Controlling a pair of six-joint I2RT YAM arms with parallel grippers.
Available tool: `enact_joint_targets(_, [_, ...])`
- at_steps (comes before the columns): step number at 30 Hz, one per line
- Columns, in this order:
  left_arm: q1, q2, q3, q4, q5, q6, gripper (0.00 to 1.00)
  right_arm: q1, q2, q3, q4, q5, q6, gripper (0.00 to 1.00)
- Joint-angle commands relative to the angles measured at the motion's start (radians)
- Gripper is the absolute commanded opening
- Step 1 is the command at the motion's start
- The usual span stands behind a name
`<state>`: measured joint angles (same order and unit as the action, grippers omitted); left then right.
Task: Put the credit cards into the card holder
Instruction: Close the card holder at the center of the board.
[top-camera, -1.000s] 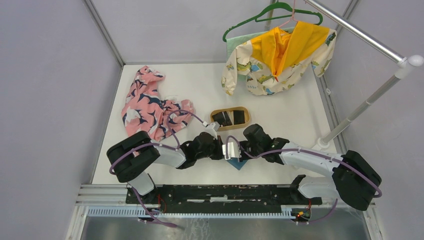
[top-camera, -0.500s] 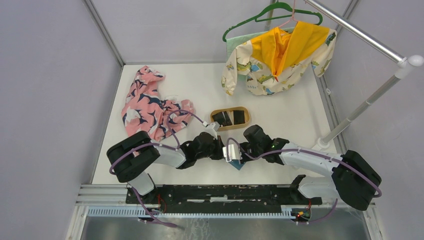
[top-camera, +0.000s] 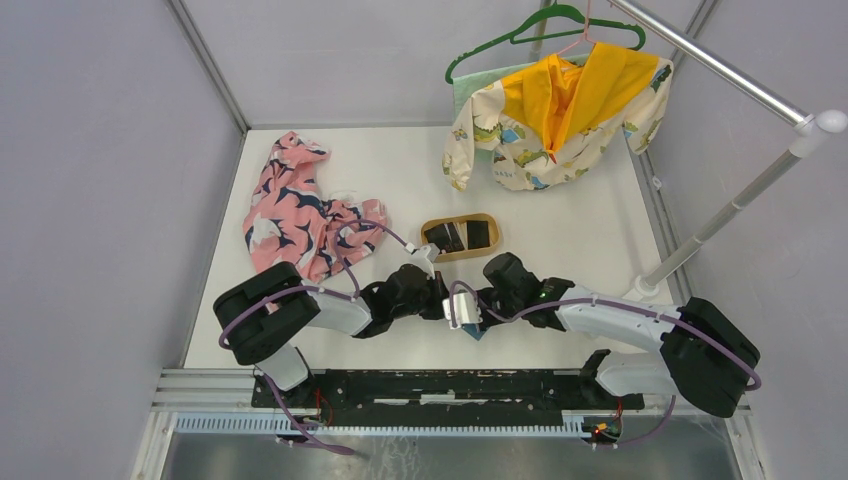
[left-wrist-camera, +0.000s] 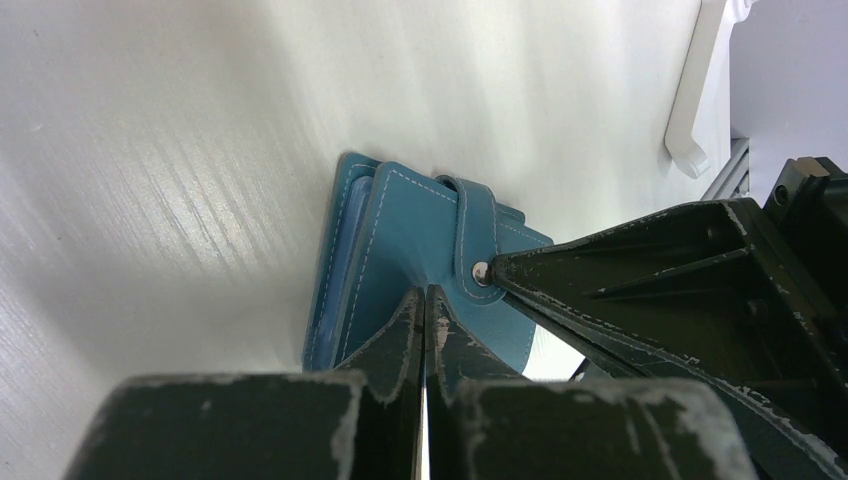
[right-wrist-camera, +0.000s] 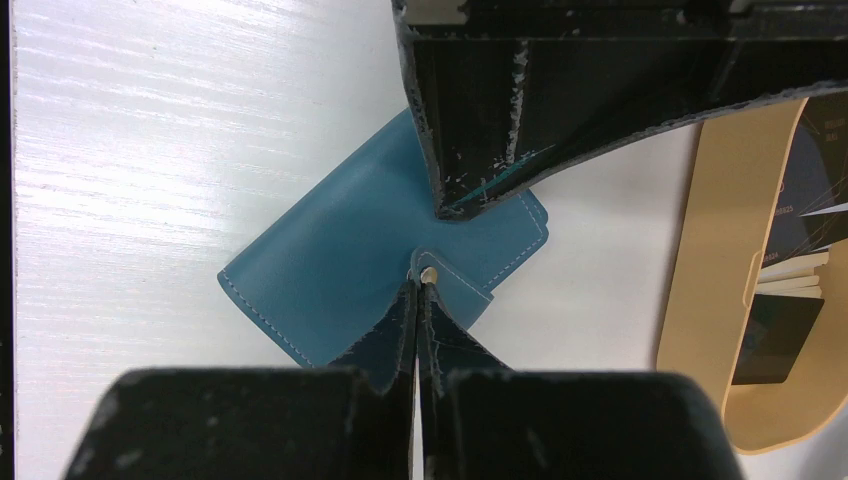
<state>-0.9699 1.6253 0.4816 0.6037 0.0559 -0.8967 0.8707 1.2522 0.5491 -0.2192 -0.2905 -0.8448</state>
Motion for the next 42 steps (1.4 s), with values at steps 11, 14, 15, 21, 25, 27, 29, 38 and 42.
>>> enact_joint_targets(11, [0.001, 0.009, -0.002, -0.035, -0.003, -0.002, 0.02, 0.025, -0.029, -0.030, -0.017, 0.067, -0.047, 0.00])
enact_joint_targets(14, [0.001, 0.011, 0.001, -0.034, 0.001, -0.001, 0.02, 0.026, -0.027, -0.032, -0.015, 0.073, -0.049, 0.00])
enact_joint_targets(15, [0.001, 0.011, 0.001, -0.034, 0.001, -0.001, 0.02, 0.027, -0.027, -0.032, -0.014, 0.075, -0.049, 0.00])
enact_joint_targets(21, [0.001, 0.011, 0.001, -0.034, 0.001, -0.002, 0.02, 0.045, -0.022, -0.033, -0.015, 0.064, -0.053, 0.00])
enact_joint_targets(25, [0.001, 0.008, 0.002, -0.035, 0.001, -0.003, 0.02, 0.067, -0.017, -0.035, -0.021, 0.069, -0.065, 0.00])
enact_joint_targets(27, [0.001, 0.008, 0.000, -0.035, 0.001, -0.002, 0.02, 0.077, -0.019, -0.037, -0.027, 0.079, -0.073, 0.00])
enact_joint_targets(29, [0.001, 0.008, 0.001, -0.036, 0.001, -0.002, 0.02, 0.088, -0.022, -0.040, -0.030, 0.092, -0.081, 0.00])
enact_joint_targets(38, [0.002, 0.011, 0.008, -0.034, 0.010, -0.002, 0.02, 0.158, -0.007, -0.055, -0.066, 0.163, -0.121, 0.00])
enact_joint_targets(42, [0.001, 0.008, 0.011, -0.034, 0.014, -0.002, 0.02, 0.182, 0.001, -0.060, -0.085, 0.180, -0.131, 0.00])
